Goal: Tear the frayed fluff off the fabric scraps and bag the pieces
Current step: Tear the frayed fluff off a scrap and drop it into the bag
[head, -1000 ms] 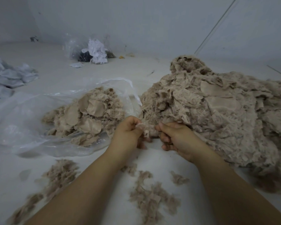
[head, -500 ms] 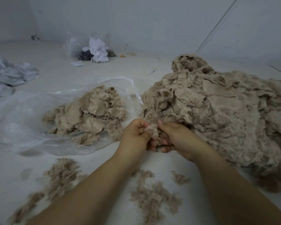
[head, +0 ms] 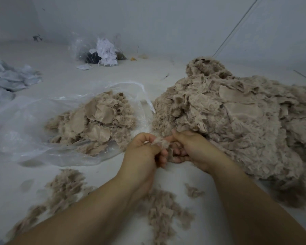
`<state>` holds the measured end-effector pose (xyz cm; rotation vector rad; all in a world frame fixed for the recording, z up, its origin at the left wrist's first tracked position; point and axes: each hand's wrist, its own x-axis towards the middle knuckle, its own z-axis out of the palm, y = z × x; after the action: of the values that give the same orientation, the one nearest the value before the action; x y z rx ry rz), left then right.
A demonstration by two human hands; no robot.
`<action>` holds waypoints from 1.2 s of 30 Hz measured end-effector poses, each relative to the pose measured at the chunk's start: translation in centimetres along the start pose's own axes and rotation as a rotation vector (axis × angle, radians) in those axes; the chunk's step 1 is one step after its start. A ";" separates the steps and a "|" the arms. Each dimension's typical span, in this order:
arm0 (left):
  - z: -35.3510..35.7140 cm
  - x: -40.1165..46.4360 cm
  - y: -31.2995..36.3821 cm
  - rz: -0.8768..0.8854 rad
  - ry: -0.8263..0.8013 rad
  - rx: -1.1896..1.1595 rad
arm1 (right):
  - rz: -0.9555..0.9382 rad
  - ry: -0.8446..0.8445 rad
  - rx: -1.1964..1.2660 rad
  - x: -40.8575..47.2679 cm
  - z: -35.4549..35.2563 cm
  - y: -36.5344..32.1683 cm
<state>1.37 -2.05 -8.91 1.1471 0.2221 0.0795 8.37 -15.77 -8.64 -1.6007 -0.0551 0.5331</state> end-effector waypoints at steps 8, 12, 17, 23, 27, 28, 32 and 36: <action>-1.6 2.5 0.8 0.042 -0.142 0.675 | -0.014 -0.077 -0.015 -0.2 0.2 0.0; -0.9 2.9 0.7 0.114 -0.071 0.740 | -0.024 -0.095 -0.085 -0.3 0.1 -0.1; -1.4 2.9 0.8 0.259 0.076 0.665 | -0.029 -0.091 -0.126 -0.2 0.0 -0.1; -2.0 2.8 1.6 0.271 0.101 0.377 | -0.076 -0.032 -0.296 -0.1 0.4 0.2; -1.3 2.6 1.6 0.066 -0.057 0.153 | -0.101 -0.056 -0.256 -0.4 0.2 0.1; -1.0 2.5 1.4 0.022 -0.090 0.122 | -0.098 -0.070 -0.229 -0.5 0.2 0.0; -0.5 2.3 0.5 -0.034 -0.167 0.139 | -0.090 -0.110 -0.087 -0.7 0.1 -0.1; -0.9 2.2 0.1 0.005 -0.158 0.228 | -0.124 -0.063 -0.061 -0.6 0.1 0.2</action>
<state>3.35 -0.84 -9.43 1.3737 0.0893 -0.0329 7.74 -15.90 -8.60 -1.6280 -0.2178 0.4892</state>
